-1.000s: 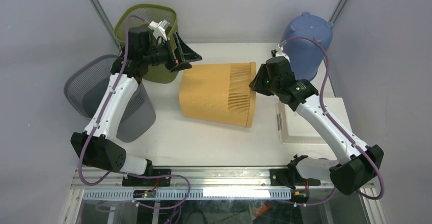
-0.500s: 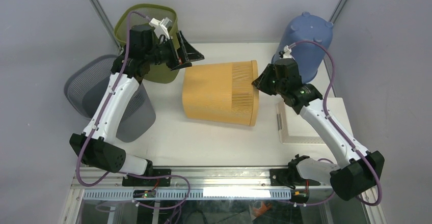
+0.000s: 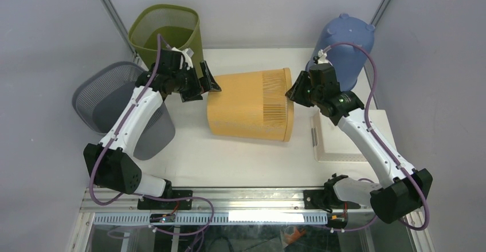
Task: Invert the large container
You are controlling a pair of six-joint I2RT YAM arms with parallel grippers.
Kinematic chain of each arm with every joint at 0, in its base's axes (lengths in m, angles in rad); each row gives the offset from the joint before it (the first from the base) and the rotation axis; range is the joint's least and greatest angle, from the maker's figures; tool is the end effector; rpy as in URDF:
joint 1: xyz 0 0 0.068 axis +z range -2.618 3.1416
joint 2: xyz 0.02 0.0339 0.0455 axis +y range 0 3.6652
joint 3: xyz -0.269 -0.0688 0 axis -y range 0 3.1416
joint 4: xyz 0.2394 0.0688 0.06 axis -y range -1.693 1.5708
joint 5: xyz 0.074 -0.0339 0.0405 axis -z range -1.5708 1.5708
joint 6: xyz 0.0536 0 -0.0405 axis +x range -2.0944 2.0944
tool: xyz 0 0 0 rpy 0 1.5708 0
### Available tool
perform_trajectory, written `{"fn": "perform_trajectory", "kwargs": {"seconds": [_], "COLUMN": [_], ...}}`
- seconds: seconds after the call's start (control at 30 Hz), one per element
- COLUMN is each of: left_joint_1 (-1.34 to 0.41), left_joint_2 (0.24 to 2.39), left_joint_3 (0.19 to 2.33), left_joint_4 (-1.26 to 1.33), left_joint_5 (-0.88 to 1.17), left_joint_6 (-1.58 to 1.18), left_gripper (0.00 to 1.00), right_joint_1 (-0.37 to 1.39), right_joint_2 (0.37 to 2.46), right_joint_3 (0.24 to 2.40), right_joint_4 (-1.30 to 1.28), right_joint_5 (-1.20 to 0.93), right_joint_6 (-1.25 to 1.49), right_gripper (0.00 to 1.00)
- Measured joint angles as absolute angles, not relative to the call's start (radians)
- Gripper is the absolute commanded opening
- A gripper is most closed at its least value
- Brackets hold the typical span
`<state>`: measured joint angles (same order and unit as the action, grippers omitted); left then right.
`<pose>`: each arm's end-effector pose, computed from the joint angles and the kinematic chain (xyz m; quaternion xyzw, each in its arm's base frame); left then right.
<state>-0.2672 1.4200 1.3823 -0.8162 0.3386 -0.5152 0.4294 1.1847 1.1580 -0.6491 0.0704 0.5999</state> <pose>0.2875 -0.0972 0.3365 -0.0555 0.9233 -0.2777 0.2595 0.2371 0.1044 0.3366 0.0919 0.8964 0.1852 0.3920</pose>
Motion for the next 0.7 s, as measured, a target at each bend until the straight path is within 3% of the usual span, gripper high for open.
{"fn": "perform_trajectory", "kwargs": {"seconds": [0.33,0.7], "left_joint_1": [-0.267,-0.261], "left_joint_2": [1.422,1.422], "left_joint_3": [1.275,1.403], "left_joint_4": [-0.724,-0.691], "left_joint_5": [0.469,0.572], "left_joint_6": [-0.546,-0.609], "left_gripper": [0.99,0.99], "right_joint_1": [0.427,0.414], "right_joint_2": [1.191,1.185], "right_joint_3": [1.158,1.153], "right_joint_4": [-0.644,-0.636], "right_joint_5": [0.070,0.090], "right_joint_6": [0.595,0.592], "right_gripper": [0.36,0.37]}}
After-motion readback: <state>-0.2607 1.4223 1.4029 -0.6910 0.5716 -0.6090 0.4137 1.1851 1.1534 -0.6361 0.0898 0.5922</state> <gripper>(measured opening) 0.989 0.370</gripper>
